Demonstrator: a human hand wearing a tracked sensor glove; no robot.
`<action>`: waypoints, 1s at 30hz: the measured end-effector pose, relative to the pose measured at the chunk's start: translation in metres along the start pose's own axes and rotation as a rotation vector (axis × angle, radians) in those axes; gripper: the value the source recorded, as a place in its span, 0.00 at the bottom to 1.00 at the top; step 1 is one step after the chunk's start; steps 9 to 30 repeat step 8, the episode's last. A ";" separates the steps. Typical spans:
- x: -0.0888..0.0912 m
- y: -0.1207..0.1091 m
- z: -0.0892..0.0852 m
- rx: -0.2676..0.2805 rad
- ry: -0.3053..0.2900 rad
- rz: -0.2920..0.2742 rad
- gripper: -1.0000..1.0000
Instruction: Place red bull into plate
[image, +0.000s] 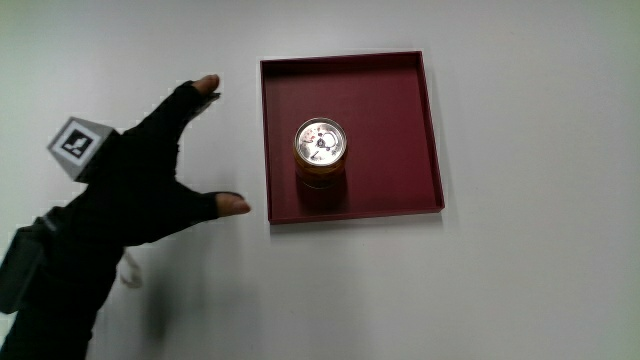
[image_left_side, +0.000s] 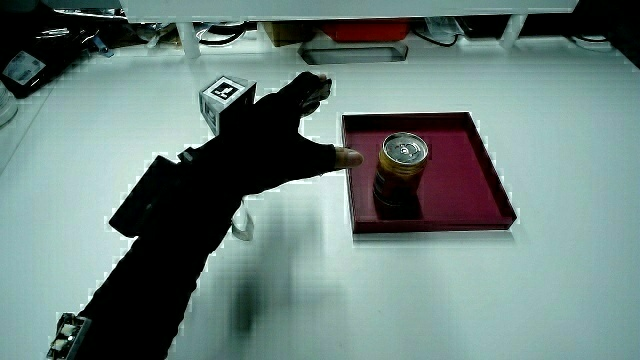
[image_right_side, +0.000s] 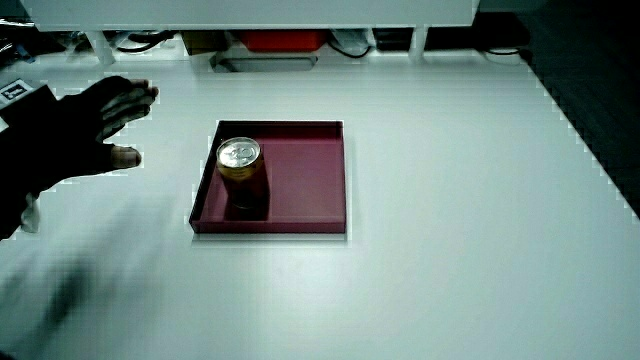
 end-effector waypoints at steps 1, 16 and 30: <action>0.002 -0.002 0.003 -0.013 0.017 -0.009 0.00; -0.001 -0.016 0.016 -0.020 0.044 -0.029 0.00; -0.001 -0.016 0.016 -0.020 0.044 -0.029 0.00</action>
